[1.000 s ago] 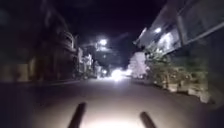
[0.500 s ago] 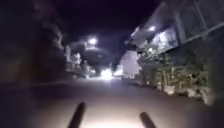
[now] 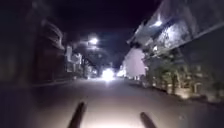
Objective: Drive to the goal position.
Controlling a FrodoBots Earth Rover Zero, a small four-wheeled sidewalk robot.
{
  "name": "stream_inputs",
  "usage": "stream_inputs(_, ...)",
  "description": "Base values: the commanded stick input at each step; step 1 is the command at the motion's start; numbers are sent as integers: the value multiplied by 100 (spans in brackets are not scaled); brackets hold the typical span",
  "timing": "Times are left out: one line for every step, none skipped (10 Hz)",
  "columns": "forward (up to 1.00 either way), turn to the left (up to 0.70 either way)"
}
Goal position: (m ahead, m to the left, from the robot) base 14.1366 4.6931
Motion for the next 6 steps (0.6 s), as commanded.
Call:
stream_inputs(100,2)
stream_inputs(100,2)
stream_inputs(100,2)
stream_inputs(100,2)
stream_inputs(100,2)
stream_inputs(100,-35)
